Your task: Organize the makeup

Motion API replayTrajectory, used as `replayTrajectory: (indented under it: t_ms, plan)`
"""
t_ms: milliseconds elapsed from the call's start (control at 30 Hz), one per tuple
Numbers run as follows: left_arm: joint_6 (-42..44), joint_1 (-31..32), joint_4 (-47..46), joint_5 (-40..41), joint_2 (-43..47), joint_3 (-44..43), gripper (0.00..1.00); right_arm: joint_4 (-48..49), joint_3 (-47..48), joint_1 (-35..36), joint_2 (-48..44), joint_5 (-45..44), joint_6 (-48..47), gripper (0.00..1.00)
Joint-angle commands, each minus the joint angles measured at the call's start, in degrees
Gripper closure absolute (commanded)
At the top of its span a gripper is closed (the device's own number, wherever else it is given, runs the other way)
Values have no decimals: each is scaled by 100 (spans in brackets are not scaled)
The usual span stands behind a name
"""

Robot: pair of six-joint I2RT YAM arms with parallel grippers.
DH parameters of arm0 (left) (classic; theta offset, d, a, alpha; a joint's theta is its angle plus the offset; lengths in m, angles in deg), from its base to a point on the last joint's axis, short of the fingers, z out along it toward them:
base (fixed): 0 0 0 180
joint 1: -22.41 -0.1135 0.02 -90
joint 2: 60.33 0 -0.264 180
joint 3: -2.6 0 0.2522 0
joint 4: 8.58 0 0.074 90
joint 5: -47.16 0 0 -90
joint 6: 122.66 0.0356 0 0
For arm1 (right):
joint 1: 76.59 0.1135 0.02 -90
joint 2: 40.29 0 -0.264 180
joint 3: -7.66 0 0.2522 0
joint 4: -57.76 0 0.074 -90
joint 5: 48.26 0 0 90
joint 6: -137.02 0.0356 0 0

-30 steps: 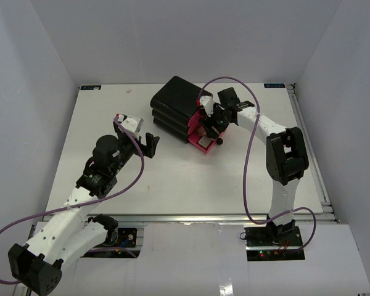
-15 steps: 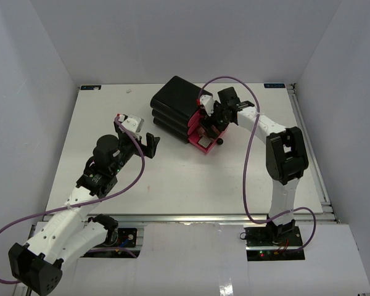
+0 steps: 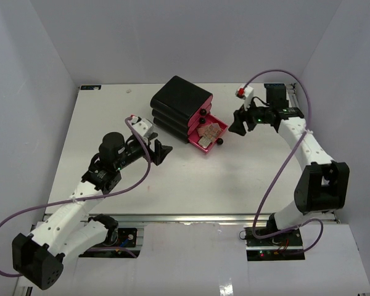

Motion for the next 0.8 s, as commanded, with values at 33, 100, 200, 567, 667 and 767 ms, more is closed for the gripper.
replayTrajectory:
  t_ms: [33,100,200,567,667,767]
  plan:
    - [-243,775,51,-512,-848,-537,20,596,-1039,-532,-806,1069,453,40]
    - [-153,1209,150,-142,-1042,-705,22,851,-1258,-539,-869,1008,625,44]
    - [-86,1827,277,285,-1486,-1038,35,912,-1251,-539,-772,997,791,53]
    - [75,2579,837,1103,-3865,-2795,56,1401,-1182,-718,-523,380,1547,73]
    - [-27,2579,810,1343,-3875,-2752,55,1254,-690,-618,18,457,1622,74]
    - [-118,2579,796,1711,-3559,-2448,53,1110,-164,-352,695,412,1772,74]
